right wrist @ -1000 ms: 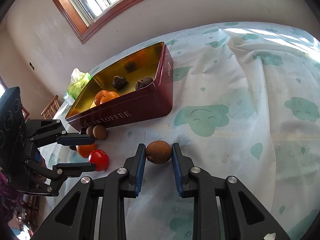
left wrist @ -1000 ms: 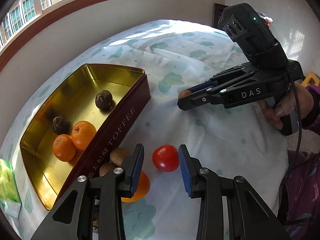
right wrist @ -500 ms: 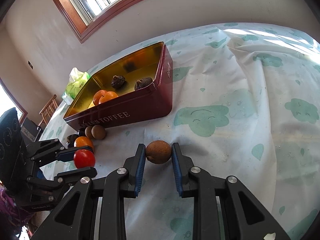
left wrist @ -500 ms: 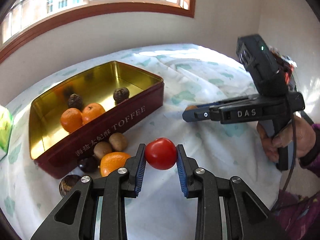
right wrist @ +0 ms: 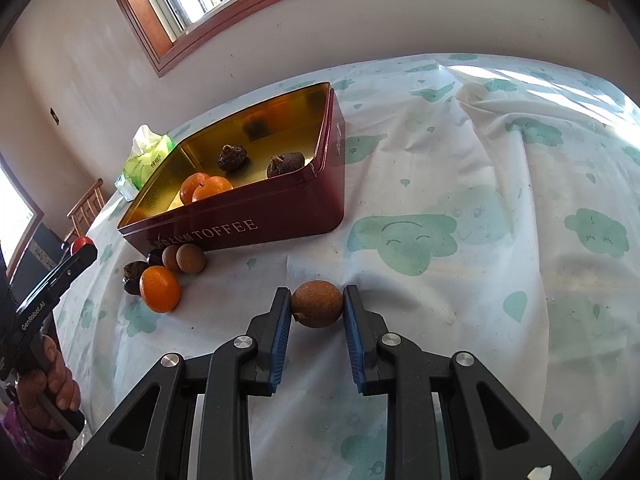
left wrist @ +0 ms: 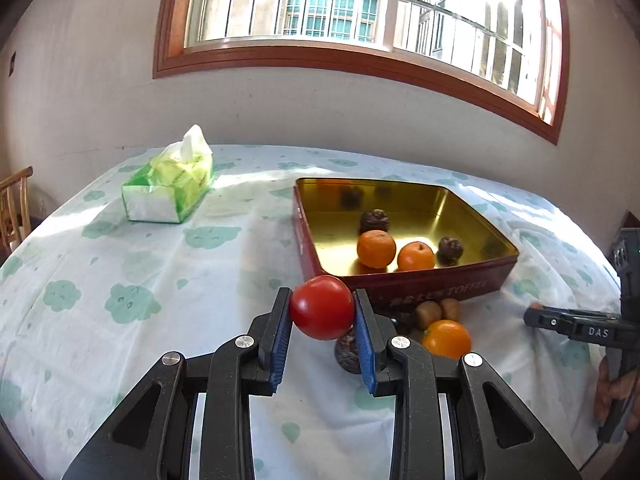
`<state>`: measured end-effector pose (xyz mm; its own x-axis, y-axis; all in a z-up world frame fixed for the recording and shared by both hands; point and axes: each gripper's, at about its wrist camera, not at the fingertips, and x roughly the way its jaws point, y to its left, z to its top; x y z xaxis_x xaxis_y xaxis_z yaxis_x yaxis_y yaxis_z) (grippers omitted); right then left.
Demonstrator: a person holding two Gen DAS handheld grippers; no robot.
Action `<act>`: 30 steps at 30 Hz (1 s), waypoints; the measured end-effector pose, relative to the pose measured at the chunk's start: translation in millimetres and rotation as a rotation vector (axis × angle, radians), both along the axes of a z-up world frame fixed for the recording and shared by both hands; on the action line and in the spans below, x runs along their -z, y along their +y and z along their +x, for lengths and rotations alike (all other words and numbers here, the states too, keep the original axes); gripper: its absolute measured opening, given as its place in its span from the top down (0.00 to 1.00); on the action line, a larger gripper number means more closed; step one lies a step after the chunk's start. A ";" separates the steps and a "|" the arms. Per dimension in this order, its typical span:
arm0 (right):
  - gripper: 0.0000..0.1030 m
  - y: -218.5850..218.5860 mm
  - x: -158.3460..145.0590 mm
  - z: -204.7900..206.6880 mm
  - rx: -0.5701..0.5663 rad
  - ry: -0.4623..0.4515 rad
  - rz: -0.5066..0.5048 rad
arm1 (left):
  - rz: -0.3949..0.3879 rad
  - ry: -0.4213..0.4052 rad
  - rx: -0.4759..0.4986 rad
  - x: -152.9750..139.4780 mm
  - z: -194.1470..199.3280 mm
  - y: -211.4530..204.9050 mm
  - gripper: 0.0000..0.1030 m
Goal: Organize fruits
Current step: 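Hold the tomato in the left gripper while the right gripper holds the brown fruit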
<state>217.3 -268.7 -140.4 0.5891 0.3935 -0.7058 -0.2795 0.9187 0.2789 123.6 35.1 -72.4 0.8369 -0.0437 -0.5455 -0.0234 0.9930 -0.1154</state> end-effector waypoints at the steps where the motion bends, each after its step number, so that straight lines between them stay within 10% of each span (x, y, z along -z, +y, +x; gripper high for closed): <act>1: 0.78 0.5 0.0 0.3 0.000 0.000 -0.002 | 0.005 0.004 -0.016 3.2 0.8 2.4 0.70; 30: 0.78 2.9 0.5 1.3 0.007 -0.005 -0.021 | 0.062 -0.002 -0.153 5.4 11.4 5.7 0.70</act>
